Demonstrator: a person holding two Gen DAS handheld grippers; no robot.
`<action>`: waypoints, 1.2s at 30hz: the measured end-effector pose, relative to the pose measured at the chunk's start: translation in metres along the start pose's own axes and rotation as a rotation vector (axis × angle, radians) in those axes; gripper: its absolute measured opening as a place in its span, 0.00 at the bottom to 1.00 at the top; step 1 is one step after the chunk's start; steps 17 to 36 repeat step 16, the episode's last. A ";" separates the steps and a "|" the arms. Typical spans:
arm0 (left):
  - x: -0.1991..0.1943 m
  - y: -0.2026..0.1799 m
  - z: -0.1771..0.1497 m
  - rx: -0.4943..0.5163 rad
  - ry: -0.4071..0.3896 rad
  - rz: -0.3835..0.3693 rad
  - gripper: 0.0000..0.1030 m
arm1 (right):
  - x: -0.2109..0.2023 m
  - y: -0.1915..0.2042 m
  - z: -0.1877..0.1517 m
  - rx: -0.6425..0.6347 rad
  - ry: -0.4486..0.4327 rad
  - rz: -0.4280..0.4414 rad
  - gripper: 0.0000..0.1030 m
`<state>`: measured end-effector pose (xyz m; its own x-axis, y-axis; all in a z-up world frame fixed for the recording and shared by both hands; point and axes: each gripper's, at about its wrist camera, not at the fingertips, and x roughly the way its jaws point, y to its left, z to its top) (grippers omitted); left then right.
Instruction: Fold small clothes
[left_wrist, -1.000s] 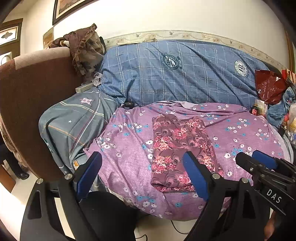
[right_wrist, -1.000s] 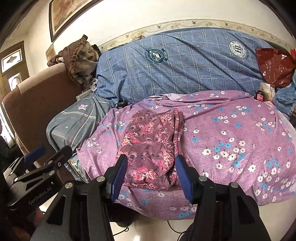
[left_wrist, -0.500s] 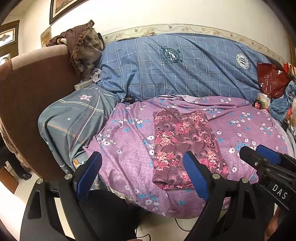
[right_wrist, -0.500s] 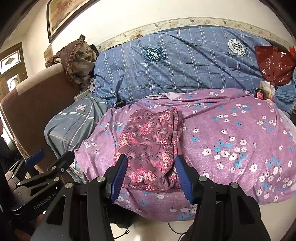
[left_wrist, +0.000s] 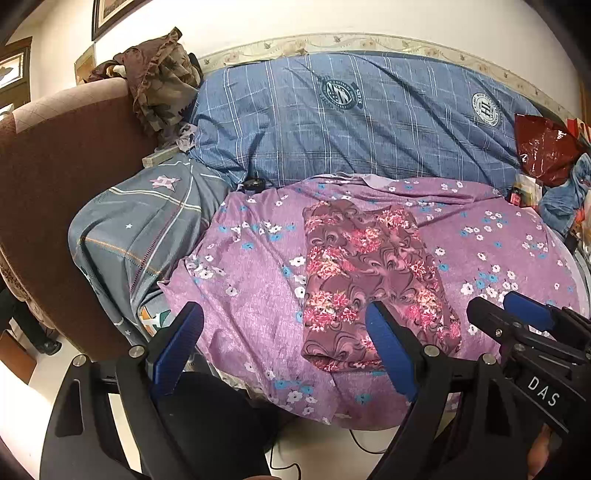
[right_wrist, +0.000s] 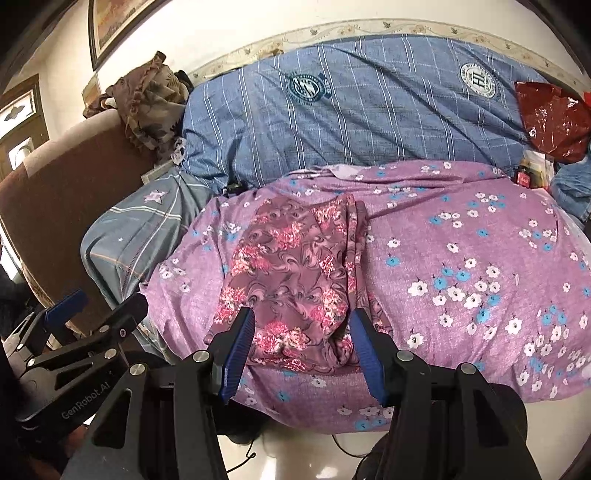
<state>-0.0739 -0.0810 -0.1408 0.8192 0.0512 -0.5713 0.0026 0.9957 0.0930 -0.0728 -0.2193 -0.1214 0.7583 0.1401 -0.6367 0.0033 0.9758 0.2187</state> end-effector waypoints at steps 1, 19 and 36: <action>0.001 0.001 0.000 -0.004 0.003 -0.004 0.87 | 0.001 0.001 0.000 -0.003 0.002 0.000 0.54; 0.008 -0.006 -0.002 0.020 0.013 -0.045 0.87 | 0.012 0.003 -0.002 -0.002 0.016 -0.001 0.54; 0.008 -0.006 -0.002 0.020 0.013 -0.045 0.87 | 0.012 0.003 -0.002 -0.002 0.016 -0.001 0.54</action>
